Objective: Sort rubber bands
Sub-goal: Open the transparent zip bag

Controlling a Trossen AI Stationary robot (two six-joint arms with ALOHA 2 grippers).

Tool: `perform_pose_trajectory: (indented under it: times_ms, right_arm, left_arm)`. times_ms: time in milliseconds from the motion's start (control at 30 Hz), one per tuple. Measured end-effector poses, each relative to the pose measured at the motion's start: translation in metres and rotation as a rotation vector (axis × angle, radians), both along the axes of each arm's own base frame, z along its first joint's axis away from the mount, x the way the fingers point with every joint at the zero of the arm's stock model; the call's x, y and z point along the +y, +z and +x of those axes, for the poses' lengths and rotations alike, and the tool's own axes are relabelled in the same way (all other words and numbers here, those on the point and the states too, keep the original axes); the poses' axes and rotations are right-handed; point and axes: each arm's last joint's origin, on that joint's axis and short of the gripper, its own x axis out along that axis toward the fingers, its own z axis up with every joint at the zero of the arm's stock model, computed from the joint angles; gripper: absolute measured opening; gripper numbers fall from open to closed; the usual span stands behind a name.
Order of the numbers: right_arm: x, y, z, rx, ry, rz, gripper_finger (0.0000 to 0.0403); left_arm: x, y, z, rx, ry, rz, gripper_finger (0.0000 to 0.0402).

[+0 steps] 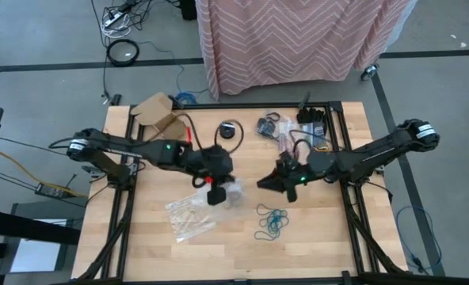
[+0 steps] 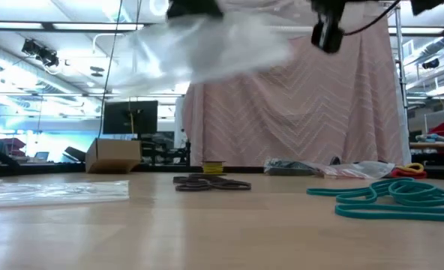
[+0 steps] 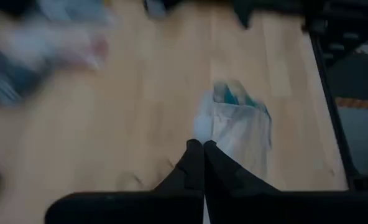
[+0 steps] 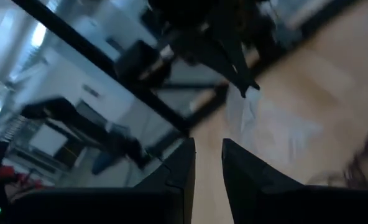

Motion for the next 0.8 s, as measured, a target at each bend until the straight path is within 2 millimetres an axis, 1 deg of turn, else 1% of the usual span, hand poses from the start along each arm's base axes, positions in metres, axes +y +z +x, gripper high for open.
perform_pose_trajectory:
  times_ms: [133,233,300,367,500,567,633,800]
  right_arm:
    - [-0.013,0.030,-0.021,-0.150,-0.101,-0.021,0.0070]
    - [-0.023,0.056,-0.036,-0.240,-0.197,-0.068,0.0070]
    - [-0.029,0.073,-0.043,-0.297,-0.252,-0.122,0.0070]
    - [-0.033,0.087,-0.048,-0.333,-0.301,-0.181,0.0070]
    - [-0.039,0.107,-0.049,-0.350,-0.380,-0.270,0.0070]
    - [-0.041,0.110,-0.045,-0.312,-0.399,-0.322,0.0070]
    - [-0.042,0.105,-0.037,-0.243,-0.399,-0.384,0.0070]
    - [-0.039,0.078,-0.012,-0.059,-0.347,-0.608,0.0070]
  left_arm:
    - [0.008,0.041,0.000,-0.106,-0.014,0.168,0.0001]
    - [0.017,0.061,-0.001,-0.162,-0.032,0.274,0.0001]
    - [0.024,0.069,0.000,-0.189,-0.046,0.336,0.0001]
    - [0.031,0.071,0.001,-0.194,-0.062,0.395,0.0001]
    - [0.047,0.071,0.002,-0.184,-0.066,0.473,0.0001]
    - [0.054,0.070,0.004,-0.173,-0.060,0.494,0.0001]
    - [0.060,0.067,0.004,-0.153,-0.064,0.520,0.0001]
    - [0.069,0.064,0.004,-0.136,-0.108,0.544,0.0001]
